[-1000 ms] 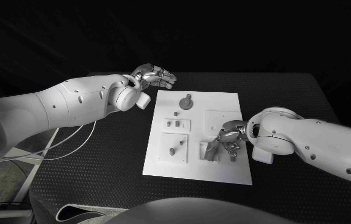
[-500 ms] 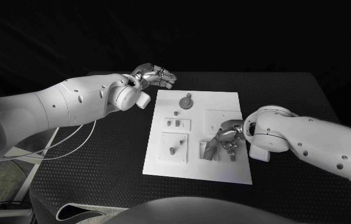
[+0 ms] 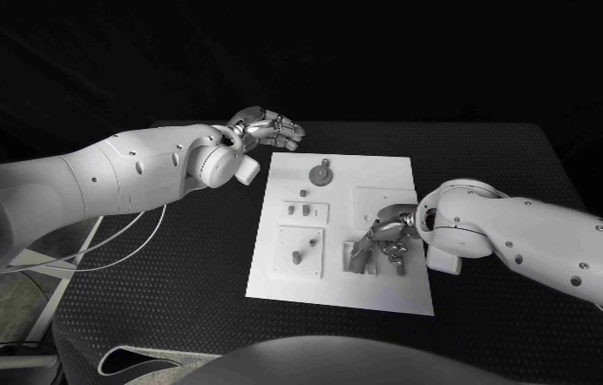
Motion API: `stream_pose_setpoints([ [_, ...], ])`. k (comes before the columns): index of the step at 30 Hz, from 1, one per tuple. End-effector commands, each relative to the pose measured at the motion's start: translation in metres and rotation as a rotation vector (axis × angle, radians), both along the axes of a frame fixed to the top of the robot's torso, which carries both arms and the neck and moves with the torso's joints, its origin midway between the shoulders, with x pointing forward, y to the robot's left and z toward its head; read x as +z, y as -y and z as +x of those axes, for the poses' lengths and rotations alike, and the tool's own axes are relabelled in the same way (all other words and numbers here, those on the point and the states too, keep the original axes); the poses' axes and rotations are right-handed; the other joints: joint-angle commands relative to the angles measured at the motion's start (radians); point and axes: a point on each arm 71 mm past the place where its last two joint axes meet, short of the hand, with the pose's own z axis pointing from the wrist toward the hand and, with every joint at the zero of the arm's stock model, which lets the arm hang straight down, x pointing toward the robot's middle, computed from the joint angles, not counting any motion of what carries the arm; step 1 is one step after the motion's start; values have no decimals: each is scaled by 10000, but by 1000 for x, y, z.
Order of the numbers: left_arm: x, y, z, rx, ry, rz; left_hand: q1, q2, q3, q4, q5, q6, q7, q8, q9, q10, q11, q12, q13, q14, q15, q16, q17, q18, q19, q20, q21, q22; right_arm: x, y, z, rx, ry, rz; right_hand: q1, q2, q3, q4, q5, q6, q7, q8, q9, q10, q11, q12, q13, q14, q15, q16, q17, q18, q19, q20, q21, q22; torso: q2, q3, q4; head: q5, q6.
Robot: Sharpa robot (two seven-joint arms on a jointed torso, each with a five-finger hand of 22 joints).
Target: Assemble the parts on the task board
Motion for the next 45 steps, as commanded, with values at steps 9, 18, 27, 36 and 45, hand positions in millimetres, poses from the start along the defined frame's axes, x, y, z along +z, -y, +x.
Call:
stream_pose_setpoints([
  [9, 1, 4, 0, -191, -2, -76, -80, -4, -39, 4, -12, -92, 1, 58, -16, -86, -12, -35, -12, -44, 47, -39, 21, -70, -77, 9, 57, -13, -8, -4, 0, 284, 63, -412, -8, 39, -33, 41, 22, 31, 16, -24, -9, -42, -35, -17, -11, -41, -67, 43, -28, 60, -50, 2, 16, 176, 2, 6, 0, 34, -37],
  [18, 1, 4, 0, -206, -12, -74, -81, -5, -40, 5, -12, -93, 1, 58, -17, -89, -11, -35, -14, -44, 48, -43, 27, -70, -78, 10, 58, -15, -10, -10, -1, 385, 214, -464, -97, -23, -56, 55, 22, -6, 30, -60, -13, -81, -22, -55, -25, -74, -58, 62, -54, 60, -62, 13, 12, 174, -3, 1, 0, 62, -79],
  [27, 1, 4, 0, -169, -5, -60, -81, -5, -40, 5, -11, -93, 1, 59, -17, -89, -11, -34, -14, -44, 48, -44, 28, -70, -79, 10, 58, -15, -12, -9, 1, 420, 298, -648, -345, -245, -178, 157, 22, -52, 54, -91, -22, -200, -1, -228, -150, -105, -43, 51, -72, 37, -81, 42, -4, 164, 1, -5, -1, 76, -105],
  [36, 1, 4, 0, -173, -8, -61, -78, -12, -40, 2, -11, -94, 1, 60, -18, -96, -9, -37, -18, -47, 50, -51, 33, -70, -83, 11, 57, -17, -12, -8, 2, 347, 393, -625, -812, -986, 13, 632, 22, -184, 90, -189, -8, -485, 34, -580, -361, -254, -13, 36, -181, 60, -144, 39, -88, 133, -2, 2, -8, 89, -109],
  [45, 1, 4, 0, -170, 2, -61, -72, -11, -37, 1, -11, -95, 1, 60, -19, -100, -8, -37, -20, -50, 50, -56, 38, -69, -86, 12, 57, -19, -12, -8, 2, 211, 528, -563, -848, -1522, 382, 1009, 22, -307, 127, -255, 51, -565, 68, -656, -384, -316, 17, 111, -269, 60, -133, 28, -84, 155, -5, 11, -16, 90, -114],
])
